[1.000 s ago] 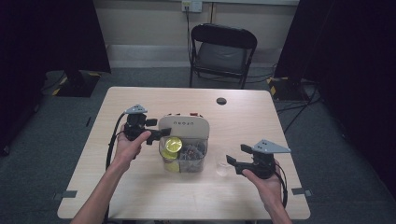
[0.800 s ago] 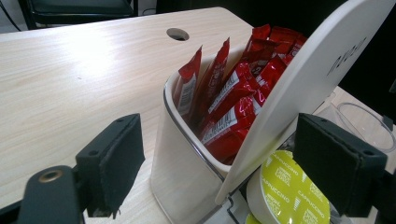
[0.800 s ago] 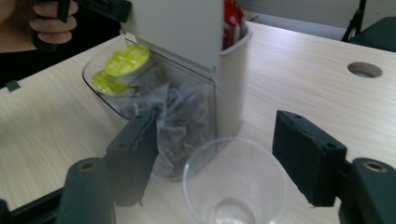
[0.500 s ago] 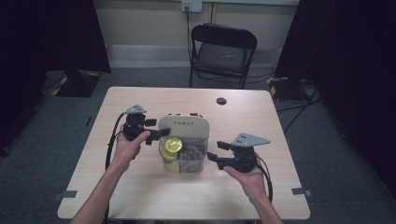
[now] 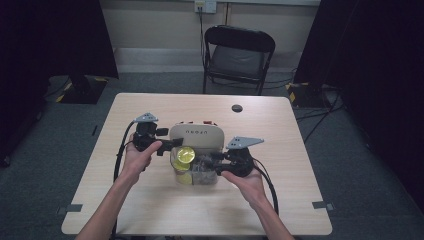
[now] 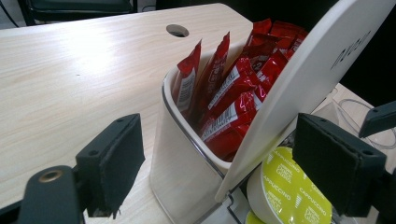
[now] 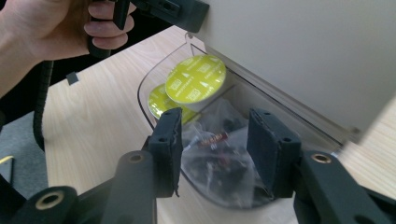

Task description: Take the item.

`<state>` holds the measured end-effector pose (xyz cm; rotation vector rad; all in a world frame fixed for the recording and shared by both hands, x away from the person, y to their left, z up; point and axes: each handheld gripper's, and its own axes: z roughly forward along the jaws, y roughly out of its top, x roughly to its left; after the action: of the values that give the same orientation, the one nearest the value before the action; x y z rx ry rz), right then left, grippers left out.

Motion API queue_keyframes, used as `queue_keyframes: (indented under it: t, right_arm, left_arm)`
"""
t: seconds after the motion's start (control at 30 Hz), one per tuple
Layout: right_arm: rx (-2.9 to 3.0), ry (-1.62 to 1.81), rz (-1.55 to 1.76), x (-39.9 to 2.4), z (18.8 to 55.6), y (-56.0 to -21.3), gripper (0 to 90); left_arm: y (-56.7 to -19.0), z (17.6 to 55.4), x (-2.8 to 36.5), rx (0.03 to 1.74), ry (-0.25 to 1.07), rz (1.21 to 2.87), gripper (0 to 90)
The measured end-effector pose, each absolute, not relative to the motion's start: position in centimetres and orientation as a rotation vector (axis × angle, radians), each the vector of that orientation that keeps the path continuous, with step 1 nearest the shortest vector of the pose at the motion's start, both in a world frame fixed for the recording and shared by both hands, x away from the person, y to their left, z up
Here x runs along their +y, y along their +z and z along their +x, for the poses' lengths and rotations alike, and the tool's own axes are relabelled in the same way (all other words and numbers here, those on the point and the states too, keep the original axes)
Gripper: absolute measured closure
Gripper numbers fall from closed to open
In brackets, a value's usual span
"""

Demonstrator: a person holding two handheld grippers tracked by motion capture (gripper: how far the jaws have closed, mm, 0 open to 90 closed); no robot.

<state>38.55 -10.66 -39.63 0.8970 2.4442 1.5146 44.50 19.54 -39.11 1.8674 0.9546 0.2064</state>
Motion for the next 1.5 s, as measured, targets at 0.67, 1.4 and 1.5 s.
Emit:
queue_keyframes:
  t: [0.67, 1.4, 1.5]
  right_arm:
    - [2.522, 1.436, 0.928, -9.5, 39.7, -41.0, 58.1]
    - [2.523, 1.458, 0.935, -10.0, 39.6, -41.6, 87.8]
    - [2.521, 1.462, 0.932, -10.0, 39.6, -41.5, 89.5]
  left_arm:
    - [-39.1, 44.5, 19.8, 0.955, 0.198, 1.851, 16.3]
    - [-39.3, 44.5, 19.7, 0.959, 0.193, 1.859, 16.2]
    - [-39.3, 44.5, 19.7, 0.959, 0.197, 1.866, 16.2]
